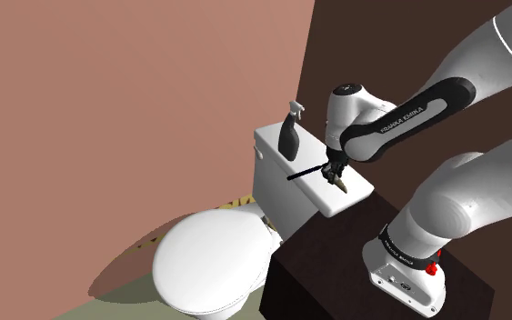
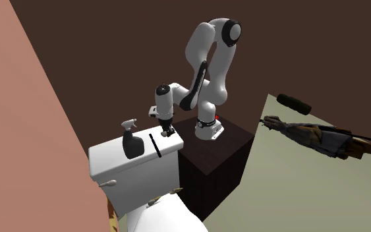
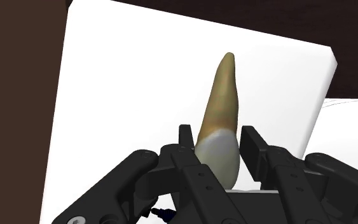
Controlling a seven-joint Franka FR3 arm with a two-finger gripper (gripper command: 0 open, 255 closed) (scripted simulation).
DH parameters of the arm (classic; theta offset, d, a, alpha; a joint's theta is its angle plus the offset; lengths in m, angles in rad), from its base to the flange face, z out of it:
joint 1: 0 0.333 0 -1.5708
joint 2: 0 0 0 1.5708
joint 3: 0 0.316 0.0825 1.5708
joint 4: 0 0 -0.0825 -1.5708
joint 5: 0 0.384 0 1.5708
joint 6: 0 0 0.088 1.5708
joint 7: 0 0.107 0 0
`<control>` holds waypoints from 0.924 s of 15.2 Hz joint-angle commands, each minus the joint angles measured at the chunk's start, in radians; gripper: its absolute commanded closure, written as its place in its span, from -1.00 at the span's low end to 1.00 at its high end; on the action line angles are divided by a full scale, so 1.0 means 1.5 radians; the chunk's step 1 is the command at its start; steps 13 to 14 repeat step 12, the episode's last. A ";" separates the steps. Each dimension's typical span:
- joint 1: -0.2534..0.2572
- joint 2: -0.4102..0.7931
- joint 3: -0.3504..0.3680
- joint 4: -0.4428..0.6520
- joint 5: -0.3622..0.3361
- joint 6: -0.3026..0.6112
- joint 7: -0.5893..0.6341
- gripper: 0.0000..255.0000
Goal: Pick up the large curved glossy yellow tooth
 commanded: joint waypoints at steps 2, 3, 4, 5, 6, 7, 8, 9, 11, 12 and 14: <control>0.007 -0.041 -0.002 0.006 0.014 -0.047 -0.015 1.00; 0.009 -0.054 -0.003 0.008 0.019 -0.061 -0.019 1.00; 0.012 -0.066 -0.003 0.011 0.023 -0.076 -0.023 1.00; 0.014 -0.078 -0.003 0.014 0.027 -0.091 -0.026 1.00; 0.015 -0.089 -0.003 0.017 0.030 -0.105 -0.030 1.00; 0.017 -0.100 -0.002 0.021 0.034 -0.119 -0.033 1.00; 0.019 -0.111 -0.002 0.025 0.037 -0.133 -0.037 1.00; 0.020 -0.121 -0.002 0.028 0.040 -0.147 -0.040 1.00; 0.022 -0.132 -0.001 0.033 0.044 -0.163 -0.043 1.00; 0.022 -0.132 -0.001 0.033 0.044 -0.163 -0.043 1.00; 0.022 -0.132 -0.001 0.033 0.044 -0.163 -0.043 1.00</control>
